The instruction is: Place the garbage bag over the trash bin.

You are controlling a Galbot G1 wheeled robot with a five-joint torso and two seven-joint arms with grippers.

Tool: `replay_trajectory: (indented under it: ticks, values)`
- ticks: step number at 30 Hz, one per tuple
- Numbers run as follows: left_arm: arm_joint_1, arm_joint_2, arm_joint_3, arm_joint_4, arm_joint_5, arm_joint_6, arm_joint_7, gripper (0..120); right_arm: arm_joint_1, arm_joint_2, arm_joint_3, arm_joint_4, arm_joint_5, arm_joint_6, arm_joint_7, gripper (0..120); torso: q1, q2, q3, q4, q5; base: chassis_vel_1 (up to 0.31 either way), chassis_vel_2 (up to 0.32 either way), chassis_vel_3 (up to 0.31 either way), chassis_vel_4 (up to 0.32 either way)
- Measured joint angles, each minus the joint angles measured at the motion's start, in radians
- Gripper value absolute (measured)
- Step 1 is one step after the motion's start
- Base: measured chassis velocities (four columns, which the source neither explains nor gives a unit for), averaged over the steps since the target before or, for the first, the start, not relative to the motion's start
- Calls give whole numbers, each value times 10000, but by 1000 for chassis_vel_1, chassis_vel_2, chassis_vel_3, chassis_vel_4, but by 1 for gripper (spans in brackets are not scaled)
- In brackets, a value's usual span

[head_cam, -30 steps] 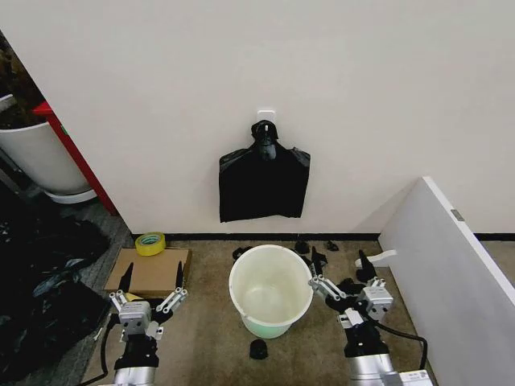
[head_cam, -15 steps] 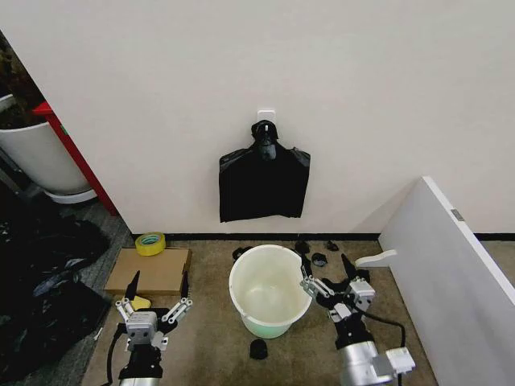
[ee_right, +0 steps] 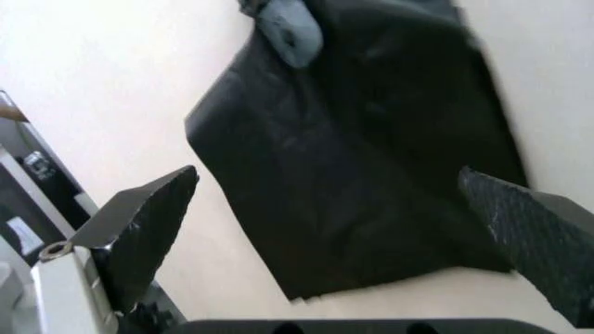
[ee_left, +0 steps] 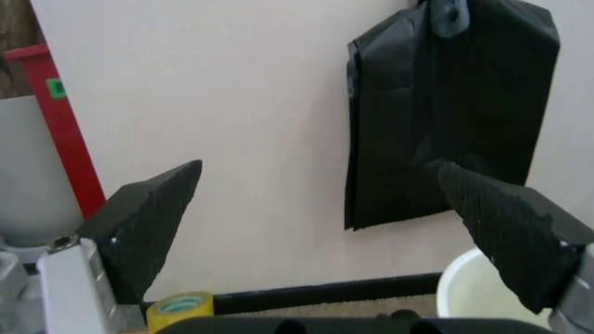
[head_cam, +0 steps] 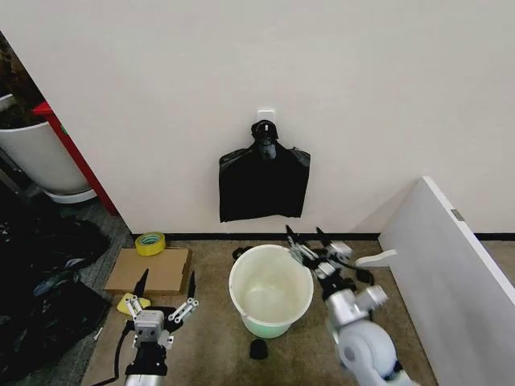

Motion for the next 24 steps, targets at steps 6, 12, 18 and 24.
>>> replay_trajectory:
  ticks: [6,12,18,24]
  values:
    - [170,-2,-119,-70,26,-26,55,100,1893,147,-676,-1224,268,-185,103,100,0,0,0,1,0,0,0,0,0]
    - [307,-172,-164,-85,162,-94,57,100,3077,526,-907,-2494,375,-216,239,100,0,0,0,-1,0,0,0,0,0]
    - [334,-248,-187,-99,193,-120,51,100,3901,796,-877,-3170,645,-225,346,100,0,0,0,-2,-2,0,0,0,0]
    - [284,-299,-242,-62,197,-131,-7,100,4815,1076,-966,-3671,713,-322,654,100,0,0,-1,-2,-2,0,0,0,0]
